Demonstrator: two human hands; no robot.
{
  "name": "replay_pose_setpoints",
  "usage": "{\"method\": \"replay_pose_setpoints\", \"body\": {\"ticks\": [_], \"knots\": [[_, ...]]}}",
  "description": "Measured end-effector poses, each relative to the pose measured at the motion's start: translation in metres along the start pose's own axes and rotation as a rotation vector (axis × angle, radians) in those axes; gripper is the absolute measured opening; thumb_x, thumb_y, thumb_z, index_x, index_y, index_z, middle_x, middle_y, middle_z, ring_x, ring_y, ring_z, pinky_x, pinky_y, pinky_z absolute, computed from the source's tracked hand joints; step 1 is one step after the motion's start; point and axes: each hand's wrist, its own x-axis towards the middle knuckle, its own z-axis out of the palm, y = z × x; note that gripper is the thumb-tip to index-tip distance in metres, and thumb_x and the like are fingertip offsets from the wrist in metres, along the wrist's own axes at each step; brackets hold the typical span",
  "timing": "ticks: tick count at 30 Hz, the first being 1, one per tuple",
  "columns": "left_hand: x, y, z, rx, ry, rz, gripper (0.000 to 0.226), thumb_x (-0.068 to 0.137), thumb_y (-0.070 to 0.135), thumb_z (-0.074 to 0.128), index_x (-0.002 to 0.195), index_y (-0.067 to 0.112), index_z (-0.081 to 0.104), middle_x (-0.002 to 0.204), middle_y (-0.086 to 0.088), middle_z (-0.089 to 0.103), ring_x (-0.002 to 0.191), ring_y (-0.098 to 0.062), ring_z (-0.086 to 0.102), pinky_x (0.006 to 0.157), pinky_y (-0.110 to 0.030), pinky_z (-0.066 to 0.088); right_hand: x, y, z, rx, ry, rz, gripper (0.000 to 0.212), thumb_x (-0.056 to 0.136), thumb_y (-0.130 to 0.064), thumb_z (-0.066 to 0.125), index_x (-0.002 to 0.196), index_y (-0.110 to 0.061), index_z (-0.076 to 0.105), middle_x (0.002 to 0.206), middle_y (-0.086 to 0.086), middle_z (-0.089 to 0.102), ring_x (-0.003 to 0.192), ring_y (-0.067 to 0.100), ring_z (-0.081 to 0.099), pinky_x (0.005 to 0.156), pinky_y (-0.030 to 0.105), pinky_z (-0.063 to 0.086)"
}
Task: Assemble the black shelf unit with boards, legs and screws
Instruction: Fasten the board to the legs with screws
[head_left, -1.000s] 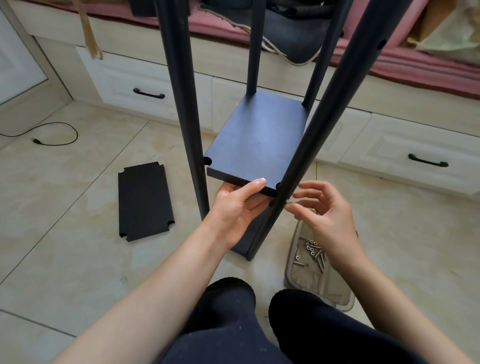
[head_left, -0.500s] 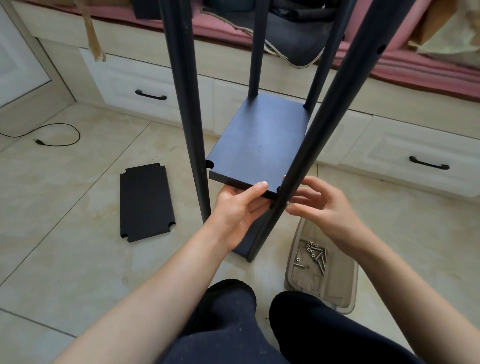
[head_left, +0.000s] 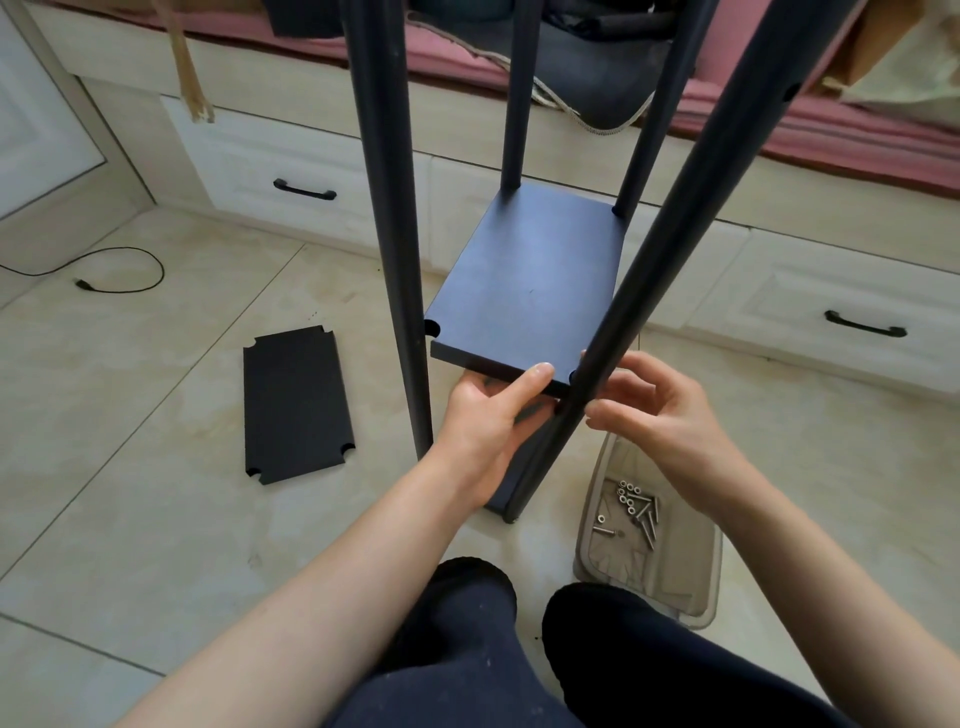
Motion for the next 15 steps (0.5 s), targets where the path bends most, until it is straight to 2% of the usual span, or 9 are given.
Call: {"method": "replay_pose_setpoints", "body": {"ticks": [3, 5, 6, 7, 9, 11, 12, 13, 15], "knots": [[-0.004, 0.005, -0.002, 0.156, 0.052, -0.070, 0.025, 0.095, 0.020, 0.069, 0.118, 0.013, 0.064, 0.113, -0.011, 0.074, 0.102, -0.024, 0.073, 0.083, -0.031, 0.061, -0.001, 0.000, 0.000, 0.017, 0.007, 0.000, 0.042, 0.083, 0.009, 0.068, 0.121, -0.010, 0.064, 0.103, 0.017, 0.073, 0.093, 0.023, 0.069, 0.080, 0.029, 0.056], [-0.009, 0.010, -0.005, 0.434, 0.134, -0.112, 0.025, 0.092, 0.037, 0.072, 0.106, 0.016, 0.067, 0.101, -0.007, 0.075, 0.089, -0.016, 0.074, 0.081, -0.030, 0.061, -0.001, 0.000, 0.000, 0.014, 0.013, 0.012, 0.043, 0.082, 0.009, 0.069, 0.122, -0.009, 0.065, 0.102, 0.016, 0.073, 0.091, 0.020, 0.070, 0.078, 0.027, 0.056], [-0.012, 0.010, -0.007, 0.622, 0.207, -0.065, 0.027, 0.089, 0.044, 0.073, 0.097, 0.018, 0.066, 0.092, -0.004, 0.073, 0.079, -0.011, 0.072, 0.078, -0.028, 0.061, 0.000, -0.001, -0.001, 0.008, 0.017, 0.023, 0.044, 0.082, 0.009, 0.070, 0.122, -0.008, 0.065, 0.101, 0.015, 0.074, 0.090, 0.020, 0.071, 0.077, 0.025, 0.056], [-0.015, 0.010, -0.011, 0.819, 0.289, 0.062, 0.030, 0.088, 0.046, 0.074, 0.088, 0.019, 0.061, 0.082, 0.000, 0.068, 0.071, -0.008, 0.067, 0.073, -0.025, 0.057, 0.002, -0.002, -0.002, 0.004, 0.021, 0.036, 0.045, 0.080, 0.009, 0.071, 0.122, -0.008, 0.065, 0.100, 0.014, 0.074, 0.088, 0.019, 0.072, 0.075, 0.023, 0.055], [-0.025, 0.011, -0.011, 1.106, 0.308, 0.517, 0.033, 0.087, 0.035, 0.077, 0.080, 0.015, 0.052, 0.071, 0.005, 0.054, 0.066, -0.012, 0.053, 0.064, -0.024, 0.046, 0.004, -0.005, -0.004, 0.006, 0.023, 0.061, 0.047, 0.078, 0.010, 0.072, 0.121, -0.008, 0.066, 0.098, 0.013, 0.075, 0.089, 0.020, 0.073, 0.075, 0.022, 0.055], [-0.027, 0.018, -0.008, 1.290, 0.133, 0.872, 0.026, 0.083, 0.022, 0.081, 0.088, 0.012, 0.058, 0.080, 0.003, 0.058, 0.078, -0.017, 0.055, 0.075, -0.027, 0.046, 0.007, -0.007, -0.006, 0.008, 0.011, 0.083, 0.046, 0.077, 0.010, 0.073, 0.119, -0.009, 0.067, 0.098, 0.013, 0.076, 0.090, 0.022, 0.073, 0.077, 0.023, 0.056], [-0.023, 0.021, -0.005, 1.400, 0.041, 0.923, 0.030, 0.081, 0.021, 0.083, 0.100, 0.010, 0.063, 0.093, -0.001, 0.064, 0.093, -0.022, 0.060, 0.086, -0.031, 0.048, 0.007, -0.009, -0.006, 0.006, 0.000, 0.094, 0.046, 0.077, 0.010, 0.073, 0.118, -0.010, 0.068, 0.099, 0.013, 0.076, 0.091, 0.023, 0.073, 0.077, 0.023, 0.056], [-0.017, 0.022, -0.001, 1.525, -0.047, 0.885, 0.044, 0.081, 0.025, 0.084, 0.116, 0.009, 0.064, 0.112, -0.004, 0.066, 0.113, -0.026, 0.059, 0.102, -0.036, 0.044, 0.008, -0.010, -0.007, 0.003, -0.009, 0.108, 0.045, 0.077, 0.009, 0.073, 0.117, -0.011, 0.068, 0.099, 0.013, 0.076, 0.090, 0.022, 0.073, 0.076, 0.023, 0.056], [-0.006, 0.023, 0.005, 1.696, -0.189, 0.723, 0.071, 0.086, 0.040, 0.077, 0.145, 0.012, 0.048, 0.147, -0.002, 0.052, 0.146, -0.022, 0.036, 0.124, -0.038, 0.019, 0.008, -0.011, -0.009, 0.003, -0.025, 0.129, 0.046, 0.078, 0.008, 0.073, 0.118, -0.013, 0.068, 0.100, 0.013, 0.076, 0.092, 0.024, 0.073, 0.076, 0.024, 0.056]]}}
